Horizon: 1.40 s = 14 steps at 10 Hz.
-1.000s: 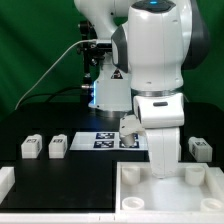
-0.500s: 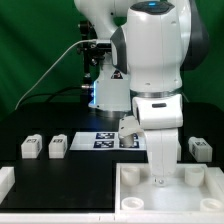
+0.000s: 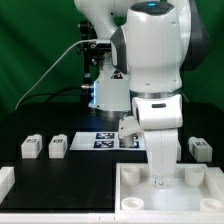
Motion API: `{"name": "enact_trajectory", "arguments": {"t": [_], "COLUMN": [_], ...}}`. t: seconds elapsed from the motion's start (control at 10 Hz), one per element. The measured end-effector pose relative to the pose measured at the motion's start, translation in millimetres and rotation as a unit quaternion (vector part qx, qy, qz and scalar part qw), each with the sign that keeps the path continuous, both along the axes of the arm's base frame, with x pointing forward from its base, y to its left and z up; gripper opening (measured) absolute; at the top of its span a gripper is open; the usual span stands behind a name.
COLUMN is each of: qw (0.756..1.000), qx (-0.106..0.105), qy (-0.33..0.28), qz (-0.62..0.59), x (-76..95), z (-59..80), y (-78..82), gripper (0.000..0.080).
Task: Assemble one leg
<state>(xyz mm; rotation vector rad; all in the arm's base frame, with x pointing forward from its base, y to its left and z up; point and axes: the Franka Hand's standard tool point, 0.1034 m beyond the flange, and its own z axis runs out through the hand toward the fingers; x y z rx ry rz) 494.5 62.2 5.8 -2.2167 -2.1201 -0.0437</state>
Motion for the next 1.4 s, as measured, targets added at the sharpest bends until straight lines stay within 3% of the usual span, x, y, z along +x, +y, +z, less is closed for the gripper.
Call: {"name": "enact_trajectory", "arguments": {"t": [0.4,0.7,0.9,1.0,1.3,1.4], "qw": [1.000,0.989,0.950,0.929,0.875,0.832], "qx": [0.000,0.000,0.006,0.012,0.020,0.019], "qy": [0.000,0.005,0.008,0.008,0.022,0.036], "qz": [-0.003,-0.150,-0.312,-0.371,-0.482,-0.553], "x": [0.1,-19.8,-35.9,-35.6,-35.6,-38.3], "z": [0.1,30.8,44.3,52.4,51.1,50.8], "y": [-0.3,24.3,59.7,73.0,75.6,80.9], "gripper": [0.0649,0.0649,0.0649,0.0649,0.0649,0.0649]}}
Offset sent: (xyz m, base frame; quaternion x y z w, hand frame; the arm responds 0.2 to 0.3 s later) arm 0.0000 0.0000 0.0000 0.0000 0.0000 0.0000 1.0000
